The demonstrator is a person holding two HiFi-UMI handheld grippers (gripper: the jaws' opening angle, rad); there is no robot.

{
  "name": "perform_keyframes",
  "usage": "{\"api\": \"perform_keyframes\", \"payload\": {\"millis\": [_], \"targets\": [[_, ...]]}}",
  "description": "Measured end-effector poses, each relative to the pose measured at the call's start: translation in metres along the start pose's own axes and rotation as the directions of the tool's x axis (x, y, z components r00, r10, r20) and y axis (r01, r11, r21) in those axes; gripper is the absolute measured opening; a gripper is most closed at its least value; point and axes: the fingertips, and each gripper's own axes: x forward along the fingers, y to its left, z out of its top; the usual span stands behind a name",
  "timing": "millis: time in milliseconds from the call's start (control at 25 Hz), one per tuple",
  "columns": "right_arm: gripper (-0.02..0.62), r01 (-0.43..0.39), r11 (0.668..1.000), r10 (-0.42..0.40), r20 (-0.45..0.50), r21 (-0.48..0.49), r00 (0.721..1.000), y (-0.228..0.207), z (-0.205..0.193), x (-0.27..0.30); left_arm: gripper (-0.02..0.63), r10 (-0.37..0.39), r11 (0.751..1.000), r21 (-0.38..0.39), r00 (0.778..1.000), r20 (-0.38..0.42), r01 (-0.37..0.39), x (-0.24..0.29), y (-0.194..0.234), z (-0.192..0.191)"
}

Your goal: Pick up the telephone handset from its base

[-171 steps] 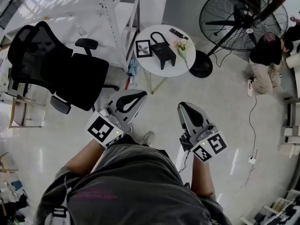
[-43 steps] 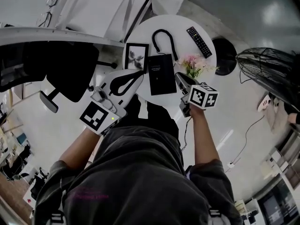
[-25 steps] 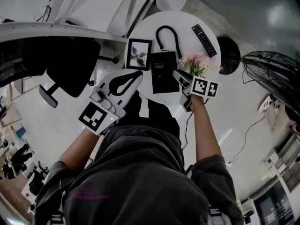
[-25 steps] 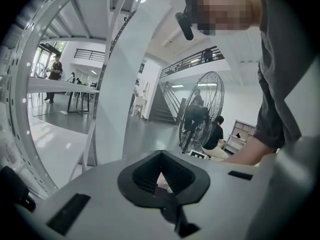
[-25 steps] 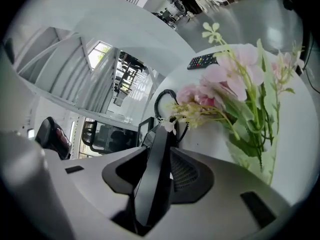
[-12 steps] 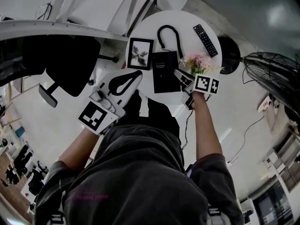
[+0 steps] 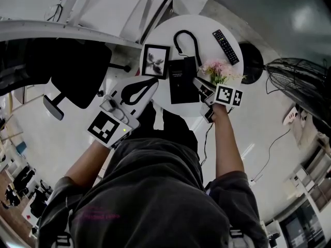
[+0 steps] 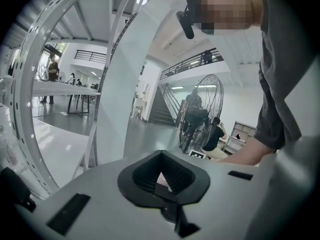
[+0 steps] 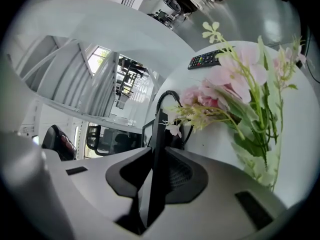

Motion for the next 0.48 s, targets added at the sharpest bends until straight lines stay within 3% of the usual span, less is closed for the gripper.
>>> {"api": "perform_keyframes", "payload": {"millis": [480], "targets": [[0.077, 0.015, 0.997, -0.011, 0.054, -0.077, 0.998, 0.02, 0.009, -0.019, 0.014, -0.017, 1.0, 0.022, 0.999, 0.036, 0.016, -0.01, -0.003, 0.015]]}}
